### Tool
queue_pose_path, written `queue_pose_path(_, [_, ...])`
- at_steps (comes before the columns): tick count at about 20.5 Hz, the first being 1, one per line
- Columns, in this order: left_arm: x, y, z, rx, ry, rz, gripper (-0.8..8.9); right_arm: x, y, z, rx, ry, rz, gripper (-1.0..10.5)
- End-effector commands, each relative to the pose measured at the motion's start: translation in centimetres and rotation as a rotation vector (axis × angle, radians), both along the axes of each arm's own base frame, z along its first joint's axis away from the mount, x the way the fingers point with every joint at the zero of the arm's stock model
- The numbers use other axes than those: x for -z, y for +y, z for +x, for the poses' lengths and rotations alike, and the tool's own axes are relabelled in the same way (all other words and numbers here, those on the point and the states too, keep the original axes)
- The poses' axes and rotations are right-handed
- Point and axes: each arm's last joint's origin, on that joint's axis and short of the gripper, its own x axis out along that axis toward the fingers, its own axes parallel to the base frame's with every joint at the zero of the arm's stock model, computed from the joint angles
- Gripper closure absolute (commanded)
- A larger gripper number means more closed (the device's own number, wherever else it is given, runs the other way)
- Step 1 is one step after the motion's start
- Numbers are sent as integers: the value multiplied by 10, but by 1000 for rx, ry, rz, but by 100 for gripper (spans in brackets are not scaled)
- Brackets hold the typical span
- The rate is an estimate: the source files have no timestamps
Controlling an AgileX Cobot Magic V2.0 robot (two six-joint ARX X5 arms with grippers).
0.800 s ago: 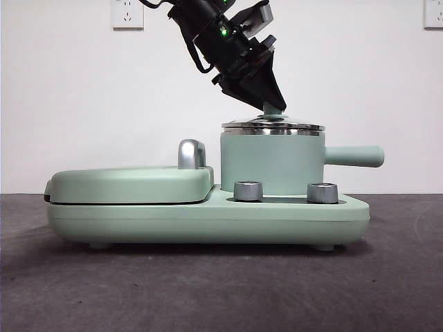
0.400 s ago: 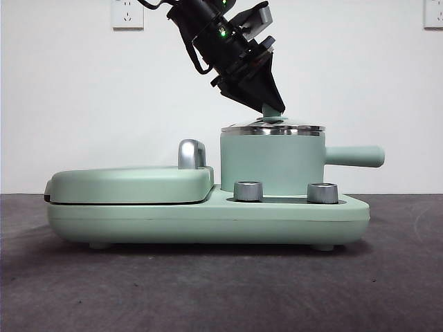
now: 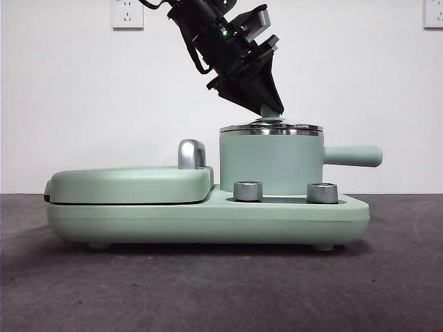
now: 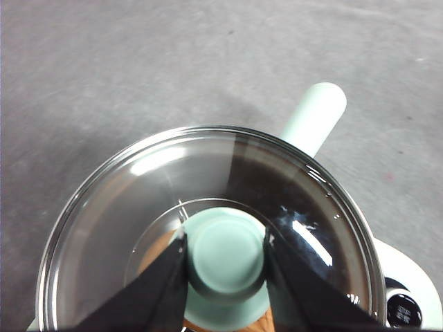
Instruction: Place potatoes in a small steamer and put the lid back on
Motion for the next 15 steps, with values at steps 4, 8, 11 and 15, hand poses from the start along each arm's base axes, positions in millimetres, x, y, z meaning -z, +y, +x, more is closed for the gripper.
queue_pose_path(4, [5,-5,3,4,-37,39,799,-3,1,1,-2,-14,19,483])
queue_pose_path(8, [5,-8,1,13,-35,41,666,-3,1,1,-2,-14,19,483])
queue_pose_path(11, [-4,-6,0,-32,-25,-6,244,-3,1,1,-2,-14,19,483])
queue_pose_path(15, [-54,18,-21,-92,-32,-66,182,-3,1,1,-3,-14,20,483])
